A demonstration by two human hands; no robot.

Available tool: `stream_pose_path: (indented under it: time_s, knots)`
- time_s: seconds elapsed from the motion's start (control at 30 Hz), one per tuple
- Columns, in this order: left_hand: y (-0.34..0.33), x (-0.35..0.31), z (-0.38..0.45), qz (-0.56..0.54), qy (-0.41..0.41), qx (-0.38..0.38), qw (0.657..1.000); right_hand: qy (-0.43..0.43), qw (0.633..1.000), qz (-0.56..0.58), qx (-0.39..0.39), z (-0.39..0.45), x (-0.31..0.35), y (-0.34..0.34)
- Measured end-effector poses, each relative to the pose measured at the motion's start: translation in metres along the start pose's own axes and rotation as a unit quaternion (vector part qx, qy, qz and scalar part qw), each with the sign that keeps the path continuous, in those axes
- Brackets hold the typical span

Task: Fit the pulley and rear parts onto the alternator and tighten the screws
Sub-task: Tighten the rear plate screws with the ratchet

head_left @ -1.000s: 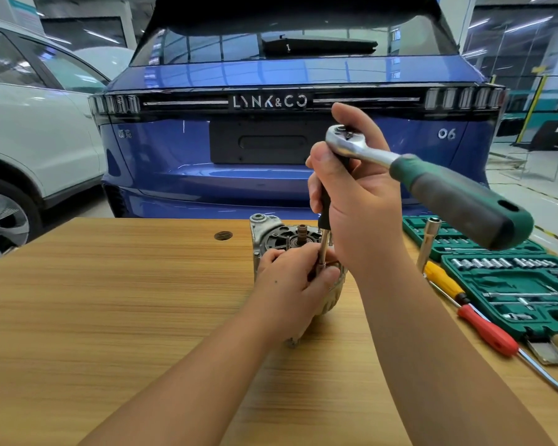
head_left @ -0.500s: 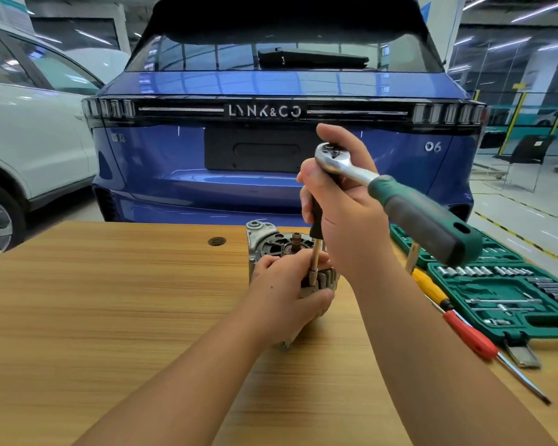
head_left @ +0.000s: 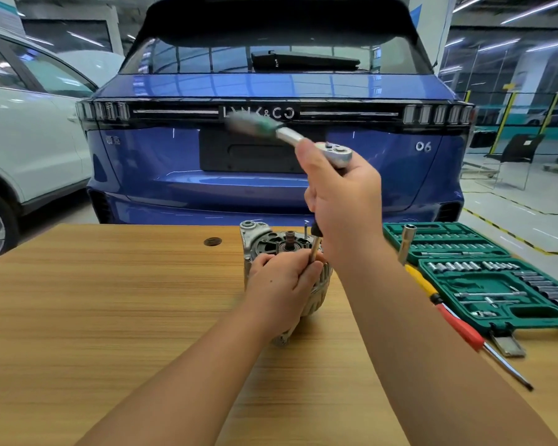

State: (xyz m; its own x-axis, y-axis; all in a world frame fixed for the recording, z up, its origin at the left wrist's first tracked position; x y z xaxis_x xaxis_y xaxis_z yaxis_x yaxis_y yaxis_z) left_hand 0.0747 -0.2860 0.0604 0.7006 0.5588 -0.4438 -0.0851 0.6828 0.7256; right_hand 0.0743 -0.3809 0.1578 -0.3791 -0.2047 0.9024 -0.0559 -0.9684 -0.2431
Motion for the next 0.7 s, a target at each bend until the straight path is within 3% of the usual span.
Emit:
stream_pose_path:
  time_s: [0.07, 0.17, 0.4, 0.57, 0.7]
  knots:
    - [0.0, 0.003, -0.001, -0.011, 0.005, 0.002, 1.0, -0.055, 0.999, 0.003, 0.002, 0.007, -0.002, 0.002]
    - [0.001, 0.006, -0.003, -0.04, 0.015, 0.003, 0.999, -0.108, 0.979, 0.113, 0.132, 0.007, -0.008, 0.001]
    - [0.0, 0.005, -0.001, 0.002, -0.007, -0.012, 1.0, 0.085, 0.981, 0.087, 0.152, -0.005, -0.006, -0.006]
    - [0.001, 0.003, -0.003, -0.025, -0.012, -0.014, 1.0, 0.007, 0.962, 0.174, 0.208, -0.002, -0.007, -0.008]
    - [0.002, 0.003, -0.003, -0.046, -0.004, -0.019, 0.999, -0.004, 0.969, 0.132, 0.208, -0.004, -0.005, -0.007]
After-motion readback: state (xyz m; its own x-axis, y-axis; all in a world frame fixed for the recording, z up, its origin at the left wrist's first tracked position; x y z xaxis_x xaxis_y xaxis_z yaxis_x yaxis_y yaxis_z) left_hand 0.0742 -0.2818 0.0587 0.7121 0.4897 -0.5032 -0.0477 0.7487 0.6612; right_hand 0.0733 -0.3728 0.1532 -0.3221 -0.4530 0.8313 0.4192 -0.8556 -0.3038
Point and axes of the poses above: each hand's wrist, its own z-axis towards the middle knuckle, its own y-axis out of the back of the hand, x = y × z, the point moved 4 cm from there along z, towards the middle knuckle, and after that the axes turned 15 degrees about -y, right-handed, at the moved point
